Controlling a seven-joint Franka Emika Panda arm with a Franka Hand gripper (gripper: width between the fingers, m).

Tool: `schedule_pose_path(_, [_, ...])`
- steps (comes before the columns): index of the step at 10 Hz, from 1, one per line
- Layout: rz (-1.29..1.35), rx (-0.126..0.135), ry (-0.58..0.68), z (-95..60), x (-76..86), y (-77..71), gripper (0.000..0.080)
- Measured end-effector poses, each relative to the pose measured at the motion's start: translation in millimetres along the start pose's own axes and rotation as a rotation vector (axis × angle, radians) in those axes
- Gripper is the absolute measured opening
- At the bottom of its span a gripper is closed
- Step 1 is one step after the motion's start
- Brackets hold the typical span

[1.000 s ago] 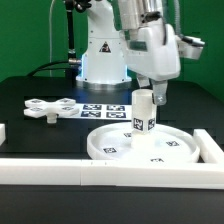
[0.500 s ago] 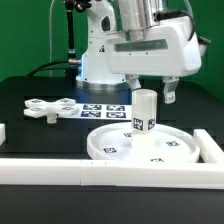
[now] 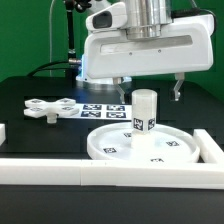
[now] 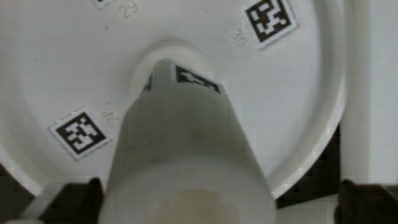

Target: Assemble round table

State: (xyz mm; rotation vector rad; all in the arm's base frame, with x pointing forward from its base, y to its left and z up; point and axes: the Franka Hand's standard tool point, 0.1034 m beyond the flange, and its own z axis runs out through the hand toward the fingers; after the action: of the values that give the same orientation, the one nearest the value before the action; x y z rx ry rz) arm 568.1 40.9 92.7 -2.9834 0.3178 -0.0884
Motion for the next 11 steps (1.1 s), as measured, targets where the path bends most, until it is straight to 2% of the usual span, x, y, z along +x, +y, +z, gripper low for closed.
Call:
schedule_pose_path(4, [-0.223, -0.001, -0.001, 0.5, -0.1, 0.9, 0.0649])
schedule_pose_path(6, [-0.495, -0.03, 0.005, 0.2, 1.9, 3.3, 0.0649])
schedule_pose_path(8, [-0.751, -0.042, -0.007, -1.4, 3.8, 4.4, 0.0649])
schedule_pose_path(11, [-1.047, -0.071, -0.031, -3.6, 5.5, -3.5, 0.0649])
